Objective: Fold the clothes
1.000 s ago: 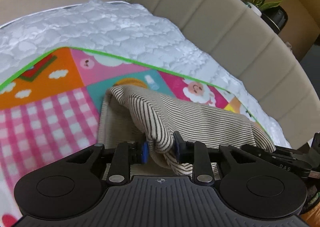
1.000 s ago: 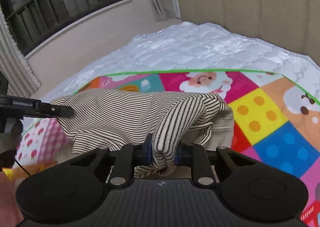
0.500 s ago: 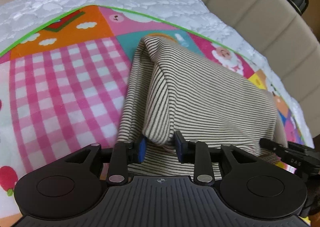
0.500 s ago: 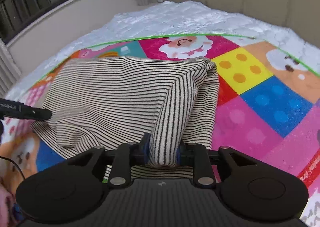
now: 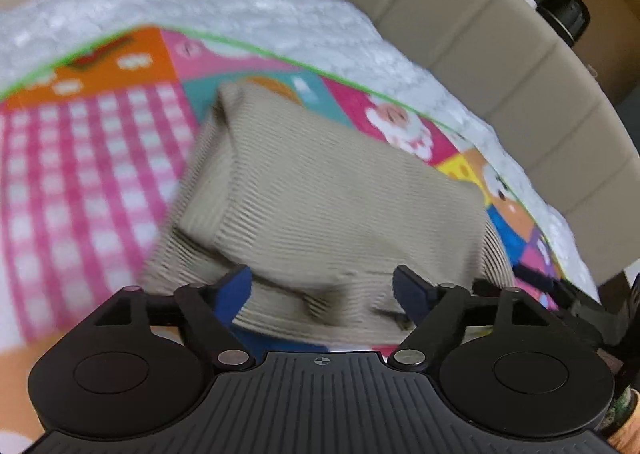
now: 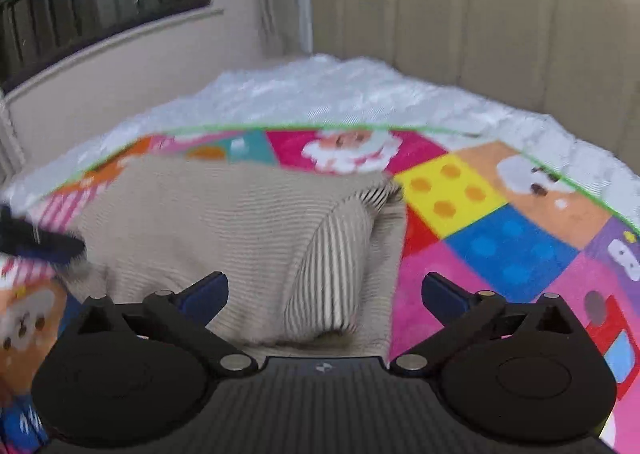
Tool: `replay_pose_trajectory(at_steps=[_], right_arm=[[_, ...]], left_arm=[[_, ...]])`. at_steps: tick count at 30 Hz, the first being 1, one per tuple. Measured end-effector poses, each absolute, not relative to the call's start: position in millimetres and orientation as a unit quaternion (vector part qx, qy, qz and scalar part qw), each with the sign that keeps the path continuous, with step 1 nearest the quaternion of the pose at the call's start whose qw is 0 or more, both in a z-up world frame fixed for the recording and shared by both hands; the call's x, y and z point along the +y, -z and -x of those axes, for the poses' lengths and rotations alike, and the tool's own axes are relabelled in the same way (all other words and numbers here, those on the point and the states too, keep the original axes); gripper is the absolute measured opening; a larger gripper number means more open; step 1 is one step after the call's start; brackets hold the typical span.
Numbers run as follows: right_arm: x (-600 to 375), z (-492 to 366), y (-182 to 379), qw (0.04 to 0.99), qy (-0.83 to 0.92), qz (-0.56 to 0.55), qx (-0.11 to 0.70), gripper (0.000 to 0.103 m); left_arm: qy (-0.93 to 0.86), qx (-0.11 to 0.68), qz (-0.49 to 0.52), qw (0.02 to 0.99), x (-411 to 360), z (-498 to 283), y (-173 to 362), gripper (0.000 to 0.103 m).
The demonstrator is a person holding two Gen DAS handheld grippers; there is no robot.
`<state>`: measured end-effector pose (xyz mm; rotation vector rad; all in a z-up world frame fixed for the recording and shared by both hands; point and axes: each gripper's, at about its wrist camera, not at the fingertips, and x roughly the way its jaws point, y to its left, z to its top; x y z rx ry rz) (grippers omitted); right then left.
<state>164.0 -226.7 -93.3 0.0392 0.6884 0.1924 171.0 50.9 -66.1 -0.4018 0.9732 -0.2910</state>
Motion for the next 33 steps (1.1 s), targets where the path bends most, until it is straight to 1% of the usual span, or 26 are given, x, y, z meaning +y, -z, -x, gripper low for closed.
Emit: replay_pose_trajectory(at_steps=[5,8,9,14,16,20,23,24,28,31,33], right_arm=[[-239.7,-164.9,86.0,0.945,-0.062,-0.036,0.320,0.103],[-243.6,-167.4,89.8,0.943,-0.052,-0.034,0.327,0.103],[-244.9,-168.3,91.6,0.942,-0.049,-0.034,0.330,0.103],[-247.5,-181.4,124.4,0.915,-0.027,-0.010,0.403,0.103],[-249.4,-180.3,126.9,0.916,-0.030,-0.022,0.400,0.103],[-242.5,-177.8,114.8,0.923,-0.027,0.002,0.385,0.103],[-231.8,-170.6,95.3,0.937,-0.028,0.021,0.348,0.103],[-227.5,-169.6,88.1,0.941,-0.035,0.022,0.337,0.103],[-206.9,-172.9,63.4,0.948,-0.087,-0.002,0.305,0.103],[-193.6,-191.1,65.7,0.935,-0.131,-0.036,0.327,0.103],[-186.9,-207.4,82.1,0.924,-0.130,-0.043,0.356,0.103]], left_arm=[[0.137,0.502,0.232,0.822,38.5,-177.5,91.5,0.089],[0.131,0.510,0.246,0.814,35.6,-182.9,102.5,0.094],[0.131,0.510,0.247,0.813,34.7,-184.5,104.2,0.095],[0.134,0.503,0.239,0.820,34.3,-186.8,97.0,0.095],[0.157,0.484,0.224,0.831,30.8,-182.3,82.4,0.095],[0.209,0.421,0.162,0.868,17.5,-171.8,48.6,0.095],[0.215,0.375,0.125,0.893,13.6,-174.1,40.5,0.096],[0.214,0.373,0.122,0.895,16.5,-179.1,42.6,0.096],[0.189,0.418,0.163,0.873,33.0,-203.8,76.4,0.096],[0.159,0.451,0.194,0.856,50.4,-214.9,101.8,0.096],[0.157,0.456,0.226,0.847,60.5,-218.5,106.4,0.096]])
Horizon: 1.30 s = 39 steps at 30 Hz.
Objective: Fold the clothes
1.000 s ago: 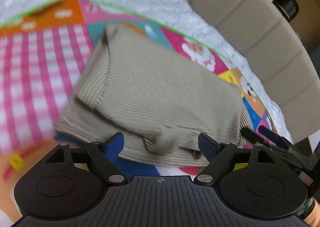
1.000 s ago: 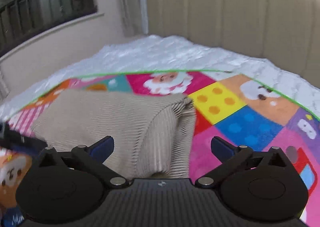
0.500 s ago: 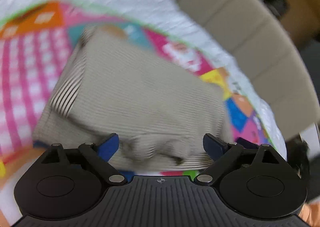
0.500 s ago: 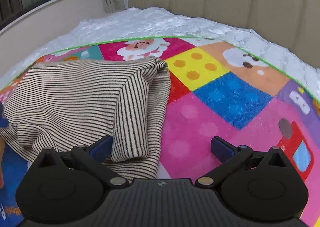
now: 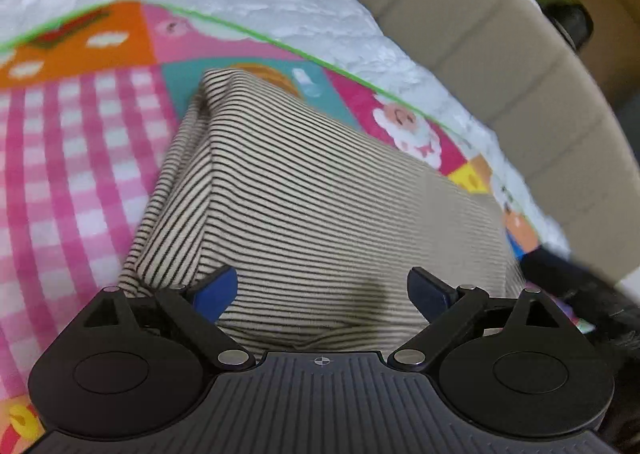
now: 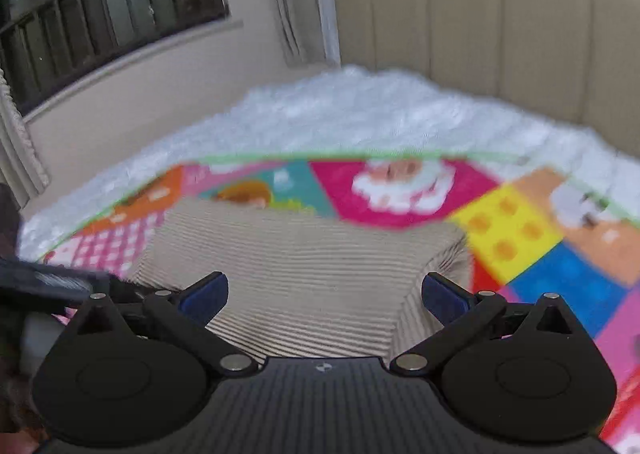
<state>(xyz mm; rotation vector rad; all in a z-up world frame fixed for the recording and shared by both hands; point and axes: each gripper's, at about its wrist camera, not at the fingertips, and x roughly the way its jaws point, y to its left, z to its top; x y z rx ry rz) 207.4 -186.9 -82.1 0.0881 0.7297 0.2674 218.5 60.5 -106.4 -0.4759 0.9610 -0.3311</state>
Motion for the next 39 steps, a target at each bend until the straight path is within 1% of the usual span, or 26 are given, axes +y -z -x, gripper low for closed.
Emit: replay_pose_trajectory(at_steps=[2,4,5,9,13,16,17,18,21,23,26,30,34,39], right_arm=[[-185.3,-222.3,108.2,0.911,-0.108,-0.042,0.395,0.103],[-186.7,-227.1,126.2,0.907,-0.097,-0.030,0.409,0.103],[-185.5,-223.5,127.3,0.911,-0.103,-0.016,0.400,0.103],[-185.8,-214.4,117.0,0.911,-0.130,0.023,0.391,0.103],[-208.3,-221.4,88.6,0.928,-0.122,0.037,0.349,0.102],[-229.0,-242.5,74.1,0.938,-0.099,0.035,0.331,0.086],[-231.5,-252.3,72.3,0.939,-0.091,0.043,0.328,0.082],[-231.0,-261.8,73.4,0.939,-0.086,0.054,0.329,0.081],[-220.6,-295.5,86.0,0.931,-0.078,0.083,0.348,0.081],[-213.3,-315.5,104.0,0.921,-0.065,0.097,0.371,0.081],[-212.1,-322.2,126.5,0.911,-0.058,0.104,0.395,0.081],[-225.0,-305.0,130.3,0.913,-0.054,0.071,0.397,0.081],[-234.9,-280.5,130.8,0.911,-0.042,0.061,0.406,0.081],[-235.7,-236.1,127.3,0.903,-0.038,0.040,0.426,0.081]], left_arm=[[0.149,0.458,0.233,0.845,64.3,-219.1,103.6,0.096],[0.137,0.464,0.230,0.844,67.0,-216.2,98.2,0.096],[0.134,0.472,0.230,0.840,67.5,-213.6,95.7,0.096],[0.144,0.519,0.257,0.802,62.8,-203.1,96.0,0.096],[0.179,0.533,0.258,0.785,44.8,-197.9,102.2,0.096],[0.187,0.528,0.246,0.791,35.7,-199.1,106.4,0.096],[0.185,0.526,0.245,0.793,34.3,-200.9,108.8,0.096],[0.184,0.524,0.247,0.794,33.8,-203.3,111.3,0.096],[0.185,0.521,0.255,0.793,36.4,-208.8,115.0,0.096],[0.186,0.519,0.260,0.793,38.3,-212.5,117.4,0.096],[0.189,0.517,0.267,0.791,41.4,-215.6,119.7,0.096],[0.191,0.514,0.265,0.793,42.3,-217.3,119.5,0.096],[0.188,0.507,0.247,0.804,39.2,-224.5,117.5,0.096],[0.163,0.470,0.215,0.840,41.5,-245.5,115.5,0.096]])
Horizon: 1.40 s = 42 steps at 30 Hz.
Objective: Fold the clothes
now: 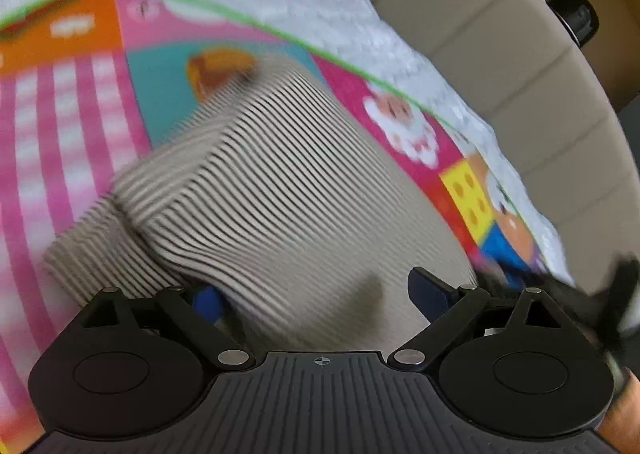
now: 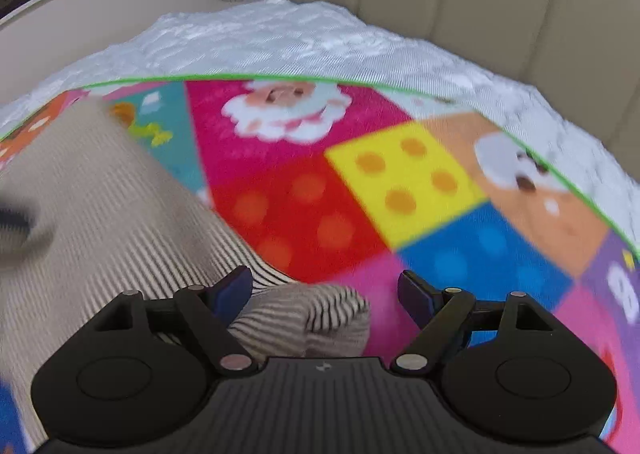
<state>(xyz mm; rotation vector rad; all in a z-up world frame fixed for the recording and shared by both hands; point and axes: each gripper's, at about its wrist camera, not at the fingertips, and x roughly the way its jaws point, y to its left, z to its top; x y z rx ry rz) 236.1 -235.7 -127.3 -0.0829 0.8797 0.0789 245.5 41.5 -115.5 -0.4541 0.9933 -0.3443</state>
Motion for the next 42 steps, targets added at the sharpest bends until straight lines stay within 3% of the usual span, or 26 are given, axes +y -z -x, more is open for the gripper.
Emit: replay_pose_trajectory(at_steps=[5,14,21,42], right_arm=[[-222.5,-190.3,125.7,0.895,-0.052,0.022,0.443,0.083],[-215.7,-165.9,123.1,0.909,-0.050,0.049,0.412,0.091],[-205.9,-147.6,96.3,0.933,-0.079,0.075,0.342,0.091],[-169.0,-140.7,114.2,0.902,-0.141,0.046,0.406,0.091]], left_arm=[[0.145,0.446,0.179,0.865,45.4,-257.1,115.5,0.096],[0.140,0.489,0.188,0.840,51.4,-188.7,72.8,0.098],[0.157,0.556,0.200,0.792,34.2,-158.8,101.2,0.098],[0.138,0.494,0.191,0.837,32.0,-253.4,107.0,0.089]])
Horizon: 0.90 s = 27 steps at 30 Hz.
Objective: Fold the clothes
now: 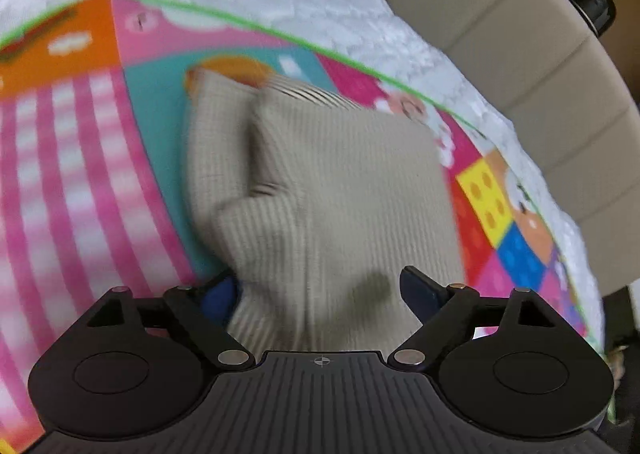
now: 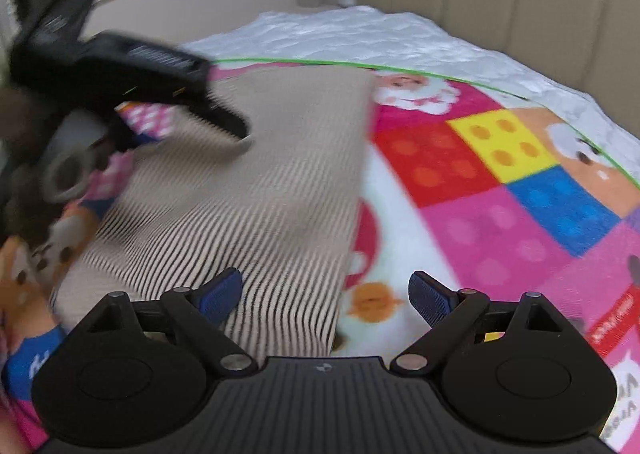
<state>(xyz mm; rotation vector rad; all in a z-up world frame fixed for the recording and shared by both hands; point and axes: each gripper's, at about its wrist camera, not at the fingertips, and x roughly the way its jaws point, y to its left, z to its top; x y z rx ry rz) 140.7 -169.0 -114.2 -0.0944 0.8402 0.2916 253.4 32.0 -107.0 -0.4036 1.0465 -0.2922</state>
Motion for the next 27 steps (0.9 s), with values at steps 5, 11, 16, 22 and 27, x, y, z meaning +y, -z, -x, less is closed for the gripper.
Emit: replay_pose_trajectory(at_steps=[5,11,16,22,27], right_arm=[[-151.9,-131.5,103.6,0.906,-0.154,0.105,0.379,0.091],[-139.0,-118.1,89.2,0.914,-0.161,0.137,0.345,0.091],[-141.0,-118.0,114.5,0.898,-0.146,0.133,0.394,0.093],[-153.5,-112.5,98.9,0.904,-0.129,0.113,0.393,0.094],[-143.2,-103.5,87.5,0.918,-0.112,0.157,0.345,0.080]], left_arm=[[0.129,0.491,0.185,0.841,54.9,-248.6,99.6,0.090],[0.121,0.481,0.144,0.856,80.6,-222.4,77.5,0.094],[0.133,0.483,0.132,0.855,82.0,-201.9,64.2,0.095],[0.175,0.462,0.091,0.865,76.4,-173.7,47.3,0.097],[0.203,0.414,0.050,0.886,69.6,-154.8,44.8,0.099]])
